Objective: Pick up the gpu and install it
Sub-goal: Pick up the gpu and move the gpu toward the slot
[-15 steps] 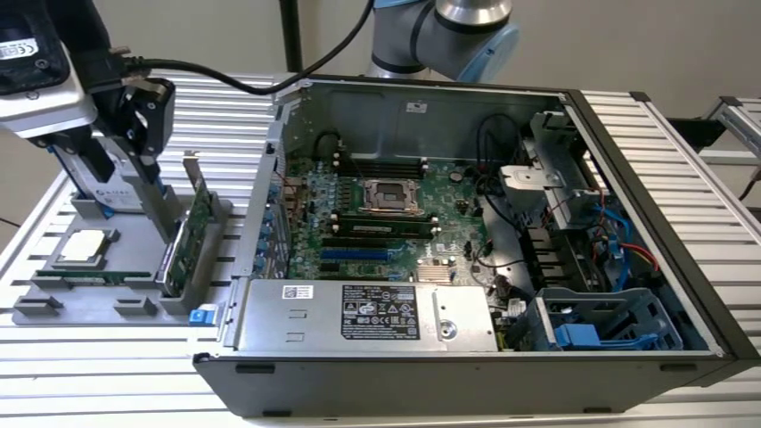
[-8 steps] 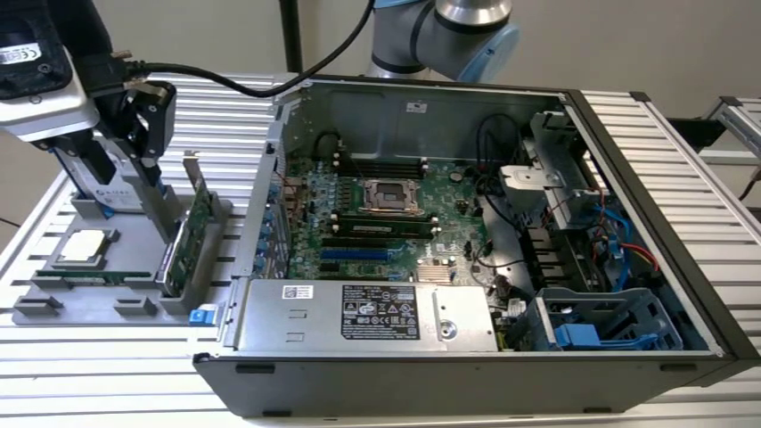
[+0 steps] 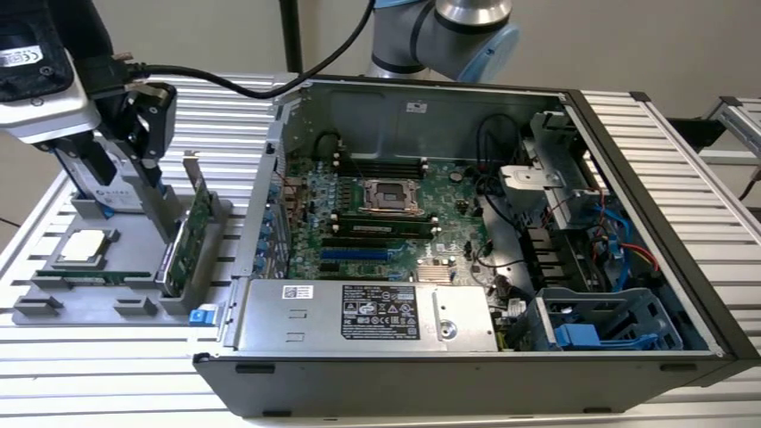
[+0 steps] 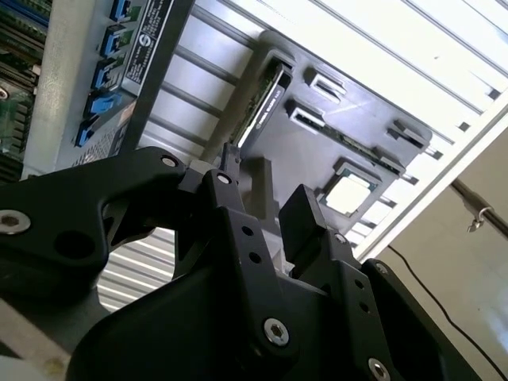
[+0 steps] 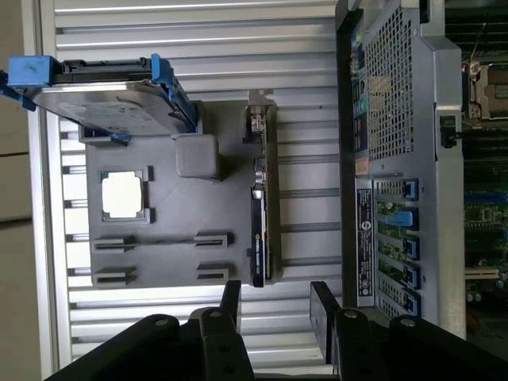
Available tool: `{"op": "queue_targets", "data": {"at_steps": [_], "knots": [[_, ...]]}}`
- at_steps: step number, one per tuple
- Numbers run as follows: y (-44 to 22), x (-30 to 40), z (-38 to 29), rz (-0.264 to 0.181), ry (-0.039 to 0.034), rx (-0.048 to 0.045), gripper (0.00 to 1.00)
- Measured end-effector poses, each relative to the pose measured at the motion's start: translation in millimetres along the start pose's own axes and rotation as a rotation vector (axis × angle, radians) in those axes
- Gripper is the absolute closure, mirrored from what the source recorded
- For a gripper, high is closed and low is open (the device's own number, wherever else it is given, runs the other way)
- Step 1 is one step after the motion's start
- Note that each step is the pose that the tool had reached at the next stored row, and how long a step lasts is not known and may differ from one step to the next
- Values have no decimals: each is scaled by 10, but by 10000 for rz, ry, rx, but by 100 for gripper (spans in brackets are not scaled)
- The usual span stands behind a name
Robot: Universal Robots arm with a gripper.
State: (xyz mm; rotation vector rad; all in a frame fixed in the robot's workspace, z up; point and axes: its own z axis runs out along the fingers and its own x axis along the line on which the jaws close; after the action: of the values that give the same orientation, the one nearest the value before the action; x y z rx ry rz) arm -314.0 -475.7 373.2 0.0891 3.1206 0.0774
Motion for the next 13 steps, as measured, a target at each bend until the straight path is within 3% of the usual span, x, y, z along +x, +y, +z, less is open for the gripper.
{"op": "queue_targets", "data": {"at_steps": [13], "knots": [[-1,1,49,1,1,2,0]]}}
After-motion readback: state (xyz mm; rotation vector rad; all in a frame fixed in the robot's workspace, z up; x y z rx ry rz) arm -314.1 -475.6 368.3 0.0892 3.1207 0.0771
